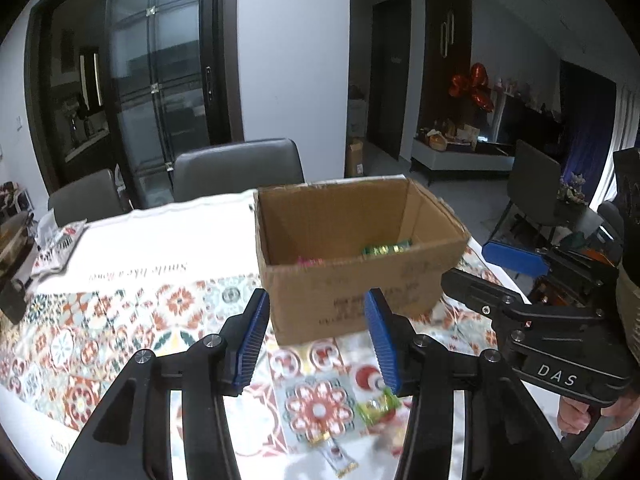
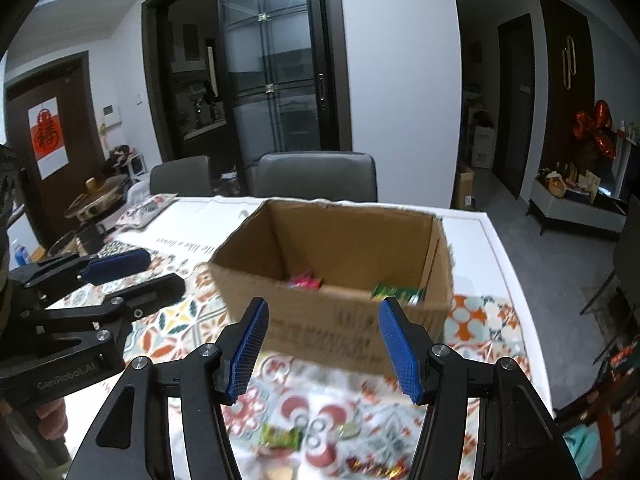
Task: Organize snacks
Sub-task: 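Move both tools back over the remaining snacks on the table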
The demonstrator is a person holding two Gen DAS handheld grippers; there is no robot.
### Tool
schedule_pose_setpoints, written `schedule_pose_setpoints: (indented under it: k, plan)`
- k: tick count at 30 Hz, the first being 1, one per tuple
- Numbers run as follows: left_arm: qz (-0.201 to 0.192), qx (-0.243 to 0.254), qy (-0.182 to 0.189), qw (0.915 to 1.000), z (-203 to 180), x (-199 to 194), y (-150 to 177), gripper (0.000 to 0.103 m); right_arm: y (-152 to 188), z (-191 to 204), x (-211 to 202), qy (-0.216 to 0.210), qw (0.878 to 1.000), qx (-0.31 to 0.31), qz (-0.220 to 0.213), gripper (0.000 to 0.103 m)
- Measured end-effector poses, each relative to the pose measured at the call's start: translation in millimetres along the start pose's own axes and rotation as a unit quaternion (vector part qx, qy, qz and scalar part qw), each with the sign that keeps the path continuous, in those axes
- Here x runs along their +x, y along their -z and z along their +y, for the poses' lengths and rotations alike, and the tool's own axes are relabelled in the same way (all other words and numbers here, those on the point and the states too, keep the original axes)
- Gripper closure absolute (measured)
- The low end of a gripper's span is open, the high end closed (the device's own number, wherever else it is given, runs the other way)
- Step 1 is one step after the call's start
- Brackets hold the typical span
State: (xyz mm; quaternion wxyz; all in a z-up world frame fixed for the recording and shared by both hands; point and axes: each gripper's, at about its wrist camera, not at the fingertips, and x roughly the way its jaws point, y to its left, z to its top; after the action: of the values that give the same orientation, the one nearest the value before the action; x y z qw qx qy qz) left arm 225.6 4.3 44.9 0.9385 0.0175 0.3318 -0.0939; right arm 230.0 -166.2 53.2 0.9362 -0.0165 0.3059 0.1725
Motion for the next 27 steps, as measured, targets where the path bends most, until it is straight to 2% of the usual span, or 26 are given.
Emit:
schedule_pose_setpoints:
  k: [7,11,20,27]
  plan:
    - [0.014,0.001,0.002,0.9999,1,-14,31,0.054,32,14,-10,0.001,1.0,-0.005,0.016,0.044]
    - [0.035,-0.003,0.009,0.9993,1,-14,53,0.055,51,19,-9,-0.002,0.999,-0.008,0.037,0.044]
    - [0.096,-0.021,0.031,0.9946,2,5,100,0.055,99,26,11,-0.02,0.993,0.004,0.113,0.044]
    - [0.12,-0.016,0.044,0.9916,0,17,127,0.057,129,31,26,-0.021,0.987,0.007,0.158,0.045]
